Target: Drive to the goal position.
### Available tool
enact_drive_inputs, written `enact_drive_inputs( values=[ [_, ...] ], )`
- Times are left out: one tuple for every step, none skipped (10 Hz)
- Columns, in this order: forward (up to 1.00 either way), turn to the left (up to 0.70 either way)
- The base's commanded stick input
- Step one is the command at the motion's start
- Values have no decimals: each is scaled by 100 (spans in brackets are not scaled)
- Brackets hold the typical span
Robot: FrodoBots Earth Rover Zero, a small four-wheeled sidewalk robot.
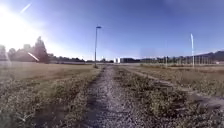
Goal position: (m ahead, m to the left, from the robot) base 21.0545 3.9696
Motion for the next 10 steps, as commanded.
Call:
enact_drive_inputs(
  values=[
    [50, 0],
    [50, 0],
    [50, 0],
    [50, 0],
    [50, 0],
    [50, 0],
    [50, 0],
    [50, 0],
    [50, 0],
    [50, 0]
  ],
)
